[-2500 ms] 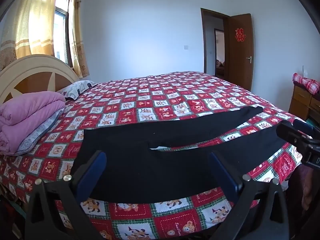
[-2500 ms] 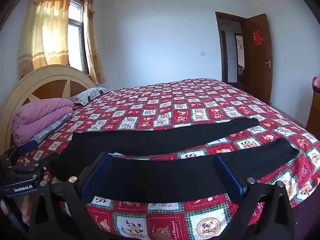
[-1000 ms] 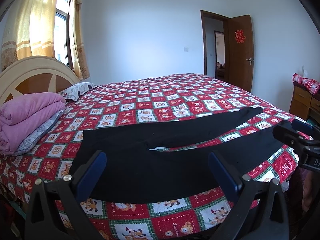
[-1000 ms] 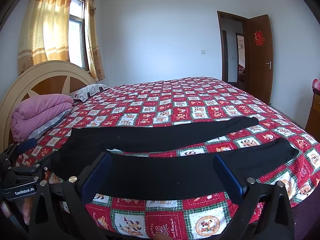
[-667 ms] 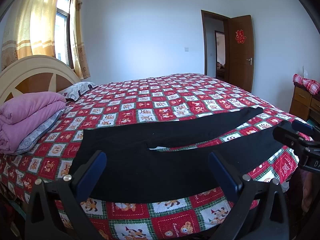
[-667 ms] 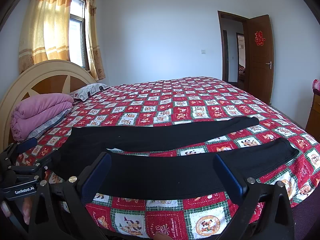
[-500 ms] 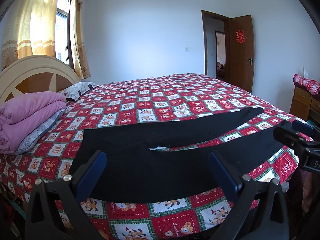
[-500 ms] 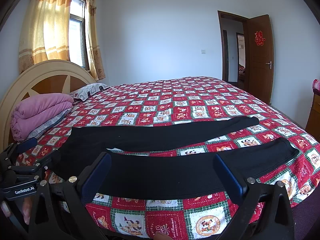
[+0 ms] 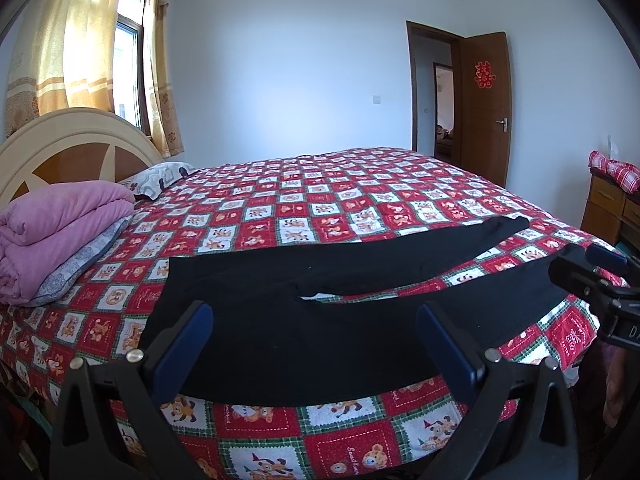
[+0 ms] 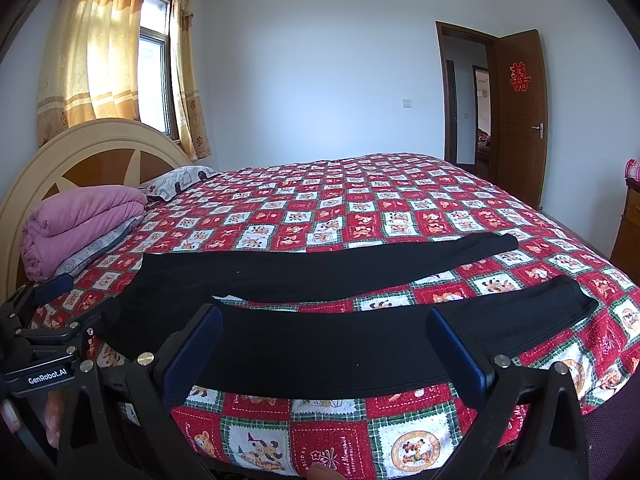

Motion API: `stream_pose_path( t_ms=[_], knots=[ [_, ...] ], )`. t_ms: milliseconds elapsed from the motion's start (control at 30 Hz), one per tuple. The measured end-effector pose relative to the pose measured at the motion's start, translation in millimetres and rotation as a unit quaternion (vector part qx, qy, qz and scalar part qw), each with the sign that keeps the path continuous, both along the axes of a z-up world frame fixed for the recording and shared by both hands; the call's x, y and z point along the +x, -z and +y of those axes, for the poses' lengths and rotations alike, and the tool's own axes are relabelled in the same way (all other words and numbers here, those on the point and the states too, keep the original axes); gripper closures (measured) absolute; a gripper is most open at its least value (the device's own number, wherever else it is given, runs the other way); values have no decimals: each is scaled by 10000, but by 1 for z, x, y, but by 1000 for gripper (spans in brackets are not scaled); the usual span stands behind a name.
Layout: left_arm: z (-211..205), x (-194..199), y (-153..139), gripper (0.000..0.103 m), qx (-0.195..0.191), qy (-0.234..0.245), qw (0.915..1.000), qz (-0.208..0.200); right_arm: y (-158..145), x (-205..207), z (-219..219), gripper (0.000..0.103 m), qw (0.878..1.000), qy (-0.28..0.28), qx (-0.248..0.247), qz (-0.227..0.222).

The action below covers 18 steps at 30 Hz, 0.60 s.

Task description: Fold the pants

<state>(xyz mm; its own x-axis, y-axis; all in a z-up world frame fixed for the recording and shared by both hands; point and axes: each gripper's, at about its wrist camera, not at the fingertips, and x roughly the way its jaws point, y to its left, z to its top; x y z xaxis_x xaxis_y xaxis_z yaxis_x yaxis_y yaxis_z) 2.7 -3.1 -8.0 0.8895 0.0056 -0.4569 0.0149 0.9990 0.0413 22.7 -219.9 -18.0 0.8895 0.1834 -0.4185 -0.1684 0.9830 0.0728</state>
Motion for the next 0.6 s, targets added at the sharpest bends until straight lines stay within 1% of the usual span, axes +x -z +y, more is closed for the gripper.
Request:
stream_pose_path(
  t_ms=[433,600],
  knots=[
    [0,0,1,0,0,2,10000,-3,4,2,1,1,10000,-15,-31,37],
    [1,1,2,0,6,-9,10000,56,6,3,1,1,10000,-1,-43,59]
  ],
)
